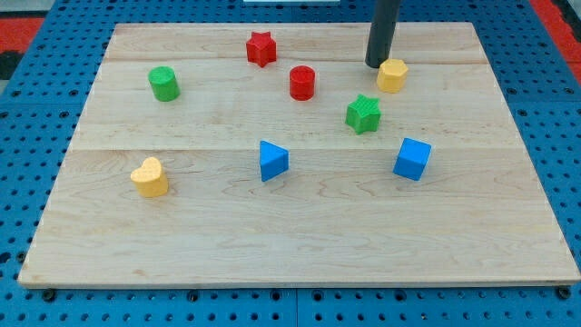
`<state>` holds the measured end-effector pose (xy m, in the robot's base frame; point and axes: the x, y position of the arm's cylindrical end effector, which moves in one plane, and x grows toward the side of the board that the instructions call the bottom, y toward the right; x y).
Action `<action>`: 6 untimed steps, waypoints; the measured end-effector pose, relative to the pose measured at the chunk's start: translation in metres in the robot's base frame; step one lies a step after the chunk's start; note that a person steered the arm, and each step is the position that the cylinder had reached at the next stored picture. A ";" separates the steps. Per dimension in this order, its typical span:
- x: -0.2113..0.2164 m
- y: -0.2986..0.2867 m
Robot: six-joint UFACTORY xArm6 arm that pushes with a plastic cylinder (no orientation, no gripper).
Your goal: Move red circle closer to the red star
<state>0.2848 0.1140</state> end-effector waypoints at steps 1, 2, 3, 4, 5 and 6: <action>0.001 -0.030; 0.054 -0.015; 0.055 -0.014; 0.061 -0.101; 0.081 -0.172; 0.084 -0.172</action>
